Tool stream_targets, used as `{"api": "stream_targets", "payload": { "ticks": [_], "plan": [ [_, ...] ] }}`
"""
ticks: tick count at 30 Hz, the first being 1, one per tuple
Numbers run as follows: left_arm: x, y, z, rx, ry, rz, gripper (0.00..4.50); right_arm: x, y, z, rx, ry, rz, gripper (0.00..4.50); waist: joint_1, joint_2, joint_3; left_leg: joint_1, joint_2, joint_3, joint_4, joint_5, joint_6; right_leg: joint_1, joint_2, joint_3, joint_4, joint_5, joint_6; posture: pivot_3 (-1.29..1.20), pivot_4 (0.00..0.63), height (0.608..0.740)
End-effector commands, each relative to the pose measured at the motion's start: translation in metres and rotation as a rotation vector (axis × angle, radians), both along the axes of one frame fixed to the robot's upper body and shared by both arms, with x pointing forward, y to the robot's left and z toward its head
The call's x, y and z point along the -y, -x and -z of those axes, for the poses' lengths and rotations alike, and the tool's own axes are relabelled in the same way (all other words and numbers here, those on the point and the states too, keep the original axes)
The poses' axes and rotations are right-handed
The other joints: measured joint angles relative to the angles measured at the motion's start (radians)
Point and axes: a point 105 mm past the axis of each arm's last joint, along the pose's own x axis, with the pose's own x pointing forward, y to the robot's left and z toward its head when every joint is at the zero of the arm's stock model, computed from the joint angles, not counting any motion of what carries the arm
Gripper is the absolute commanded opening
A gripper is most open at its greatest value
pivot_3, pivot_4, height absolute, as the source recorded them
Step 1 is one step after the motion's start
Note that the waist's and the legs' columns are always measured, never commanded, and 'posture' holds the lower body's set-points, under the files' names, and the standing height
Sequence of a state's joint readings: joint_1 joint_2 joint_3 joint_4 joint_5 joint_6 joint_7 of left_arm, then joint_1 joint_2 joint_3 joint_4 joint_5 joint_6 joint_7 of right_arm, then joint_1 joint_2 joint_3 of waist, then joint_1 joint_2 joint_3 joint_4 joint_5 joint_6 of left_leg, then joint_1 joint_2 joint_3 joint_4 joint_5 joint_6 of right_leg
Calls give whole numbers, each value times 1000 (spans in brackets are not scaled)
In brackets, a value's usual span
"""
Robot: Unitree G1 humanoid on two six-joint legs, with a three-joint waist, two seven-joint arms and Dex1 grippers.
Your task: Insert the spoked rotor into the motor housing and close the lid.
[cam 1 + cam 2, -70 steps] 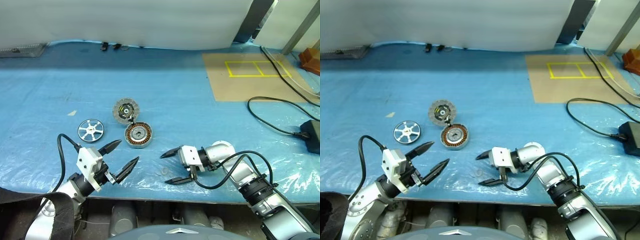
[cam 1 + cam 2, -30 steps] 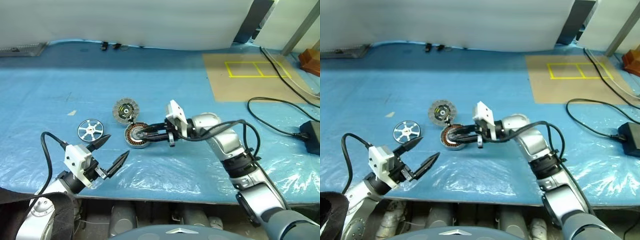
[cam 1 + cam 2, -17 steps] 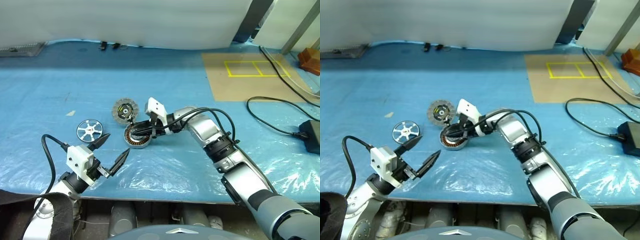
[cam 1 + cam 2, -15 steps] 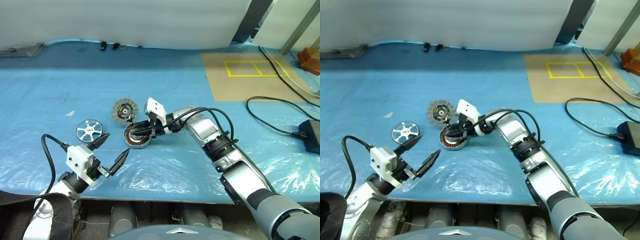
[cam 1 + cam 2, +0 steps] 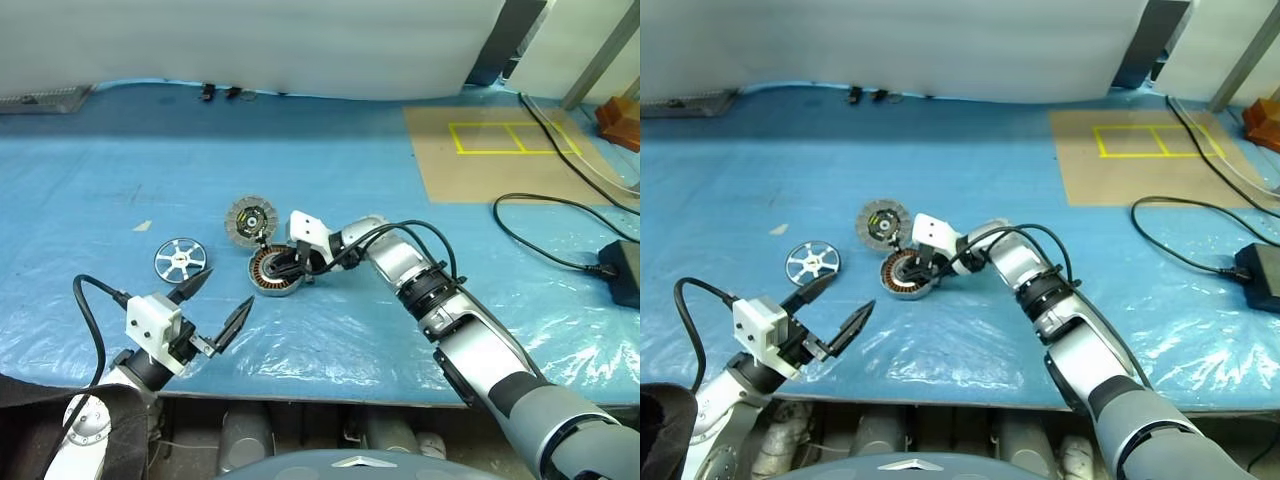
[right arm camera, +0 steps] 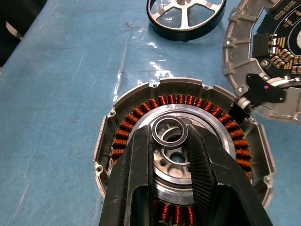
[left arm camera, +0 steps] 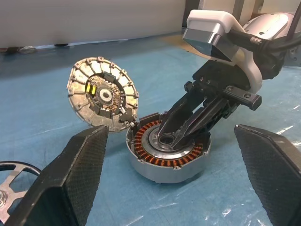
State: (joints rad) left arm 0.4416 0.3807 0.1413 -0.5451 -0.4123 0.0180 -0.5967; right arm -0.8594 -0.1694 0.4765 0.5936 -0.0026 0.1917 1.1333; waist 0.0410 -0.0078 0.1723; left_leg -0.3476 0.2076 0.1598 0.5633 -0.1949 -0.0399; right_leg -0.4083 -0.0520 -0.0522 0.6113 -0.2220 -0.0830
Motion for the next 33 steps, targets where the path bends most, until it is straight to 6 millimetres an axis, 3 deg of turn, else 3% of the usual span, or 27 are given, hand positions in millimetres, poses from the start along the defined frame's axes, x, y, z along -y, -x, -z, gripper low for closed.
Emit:
{"api": "stream_targets", "payload": {
  "ticks": [1,5,15,29,33],
  "plan": [
    [1,1,-11,47,-8,10,4500,-2,-7,-19,54,-17,-8,651,0,0,0,0,0,0,0,0,0,0,0,0,0,0,0,0,150,740],
    [2,-1,-11,48,-7,12,4500,0,-7,-26,78,-12,-31,651,0,0,0,0,0,0,0,0,0,-1,0,0,0,0,0,0,150,740],
    [2,-3,-10,49,-8,17,4500,-1,-4,-17,134,47,-84,651,0,0,0,-1,0,0,0,0,0,-1,0,0,1,0,0,0,150,740],
    [3,-1,-11,56,-8,8,4500,-2,-16,-16,171,77,-89,651,0,0,0,-1,0,0,1,0,0,-1,0,0,2,0,0,0,150,740],
    [2,0,-10,53,-10,5,4500,-5,-9,-20,139,49,-124,651,0,0,0,-1,0,0,1,0,0,-1,0,0,2,0,0,0,150,740]
  ]
}}
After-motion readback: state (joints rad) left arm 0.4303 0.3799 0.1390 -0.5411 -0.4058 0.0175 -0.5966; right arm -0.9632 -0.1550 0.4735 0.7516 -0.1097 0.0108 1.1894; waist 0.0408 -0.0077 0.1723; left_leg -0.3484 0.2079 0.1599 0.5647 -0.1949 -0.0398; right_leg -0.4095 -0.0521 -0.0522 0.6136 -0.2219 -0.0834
